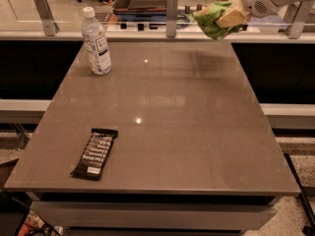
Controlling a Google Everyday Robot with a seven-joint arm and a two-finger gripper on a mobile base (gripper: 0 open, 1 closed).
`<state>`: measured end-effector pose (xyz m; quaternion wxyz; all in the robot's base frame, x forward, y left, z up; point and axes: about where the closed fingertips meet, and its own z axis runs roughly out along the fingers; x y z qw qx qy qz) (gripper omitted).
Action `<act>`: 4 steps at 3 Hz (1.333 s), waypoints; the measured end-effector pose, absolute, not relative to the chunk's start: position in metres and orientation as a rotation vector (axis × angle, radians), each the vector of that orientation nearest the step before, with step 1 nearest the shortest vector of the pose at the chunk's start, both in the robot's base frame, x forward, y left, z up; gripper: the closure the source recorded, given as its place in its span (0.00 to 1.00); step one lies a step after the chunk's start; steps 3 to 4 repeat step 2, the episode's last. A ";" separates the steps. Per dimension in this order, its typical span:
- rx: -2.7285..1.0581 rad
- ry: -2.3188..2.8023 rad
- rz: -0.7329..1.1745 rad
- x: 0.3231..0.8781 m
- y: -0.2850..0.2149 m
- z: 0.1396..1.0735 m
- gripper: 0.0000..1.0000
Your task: Pick green rice chip bag
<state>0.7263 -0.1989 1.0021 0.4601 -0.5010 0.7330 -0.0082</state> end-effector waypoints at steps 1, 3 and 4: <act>-1.221 1.744 -0.058 0.720 -0.201 1.028 1.00; -1.220 1.740 -0.061 0.720 -0.201 1.030 1.00; -1.220 1.740 -0.061 0.720 -0.201 1.030 1.00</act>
Offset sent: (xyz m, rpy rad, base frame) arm -0.0057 -0.0017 0.0236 0.0007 -0.0607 0.0030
